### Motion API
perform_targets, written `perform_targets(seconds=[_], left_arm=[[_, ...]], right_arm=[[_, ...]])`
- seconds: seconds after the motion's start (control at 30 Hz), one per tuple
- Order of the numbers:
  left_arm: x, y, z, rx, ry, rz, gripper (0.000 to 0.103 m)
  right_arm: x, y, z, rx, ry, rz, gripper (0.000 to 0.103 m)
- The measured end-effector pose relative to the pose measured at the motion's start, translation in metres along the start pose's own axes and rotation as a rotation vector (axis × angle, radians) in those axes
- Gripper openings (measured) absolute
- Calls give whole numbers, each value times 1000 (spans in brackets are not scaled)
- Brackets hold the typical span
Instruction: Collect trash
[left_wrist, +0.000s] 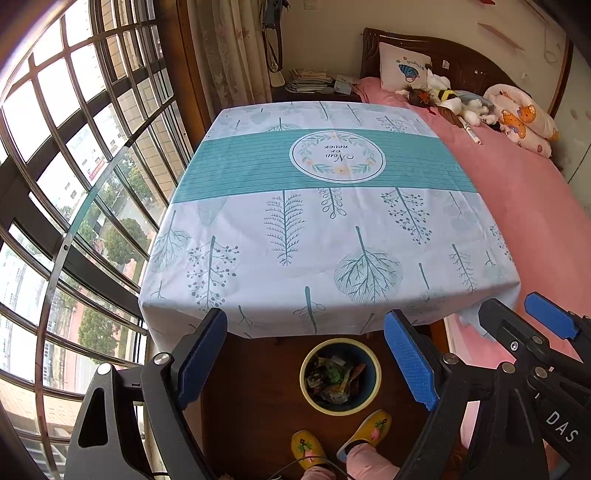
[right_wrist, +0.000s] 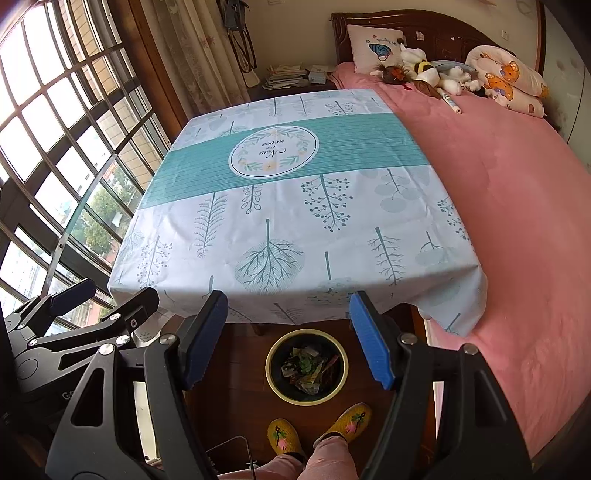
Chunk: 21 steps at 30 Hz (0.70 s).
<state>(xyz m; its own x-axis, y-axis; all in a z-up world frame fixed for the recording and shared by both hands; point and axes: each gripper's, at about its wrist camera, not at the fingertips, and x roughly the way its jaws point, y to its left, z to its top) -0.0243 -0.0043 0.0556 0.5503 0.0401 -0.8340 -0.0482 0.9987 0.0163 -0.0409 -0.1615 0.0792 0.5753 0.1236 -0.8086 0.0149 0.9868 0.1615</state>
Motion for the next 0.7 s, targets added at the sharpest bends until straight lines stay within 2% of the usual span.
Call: perform_targets(seconds=[0.7], left_arm=[[6, 1, 0, 29, 10, -1, 88]], right_arm=[[9, -1, -1, 26, 14, -11, 66]])
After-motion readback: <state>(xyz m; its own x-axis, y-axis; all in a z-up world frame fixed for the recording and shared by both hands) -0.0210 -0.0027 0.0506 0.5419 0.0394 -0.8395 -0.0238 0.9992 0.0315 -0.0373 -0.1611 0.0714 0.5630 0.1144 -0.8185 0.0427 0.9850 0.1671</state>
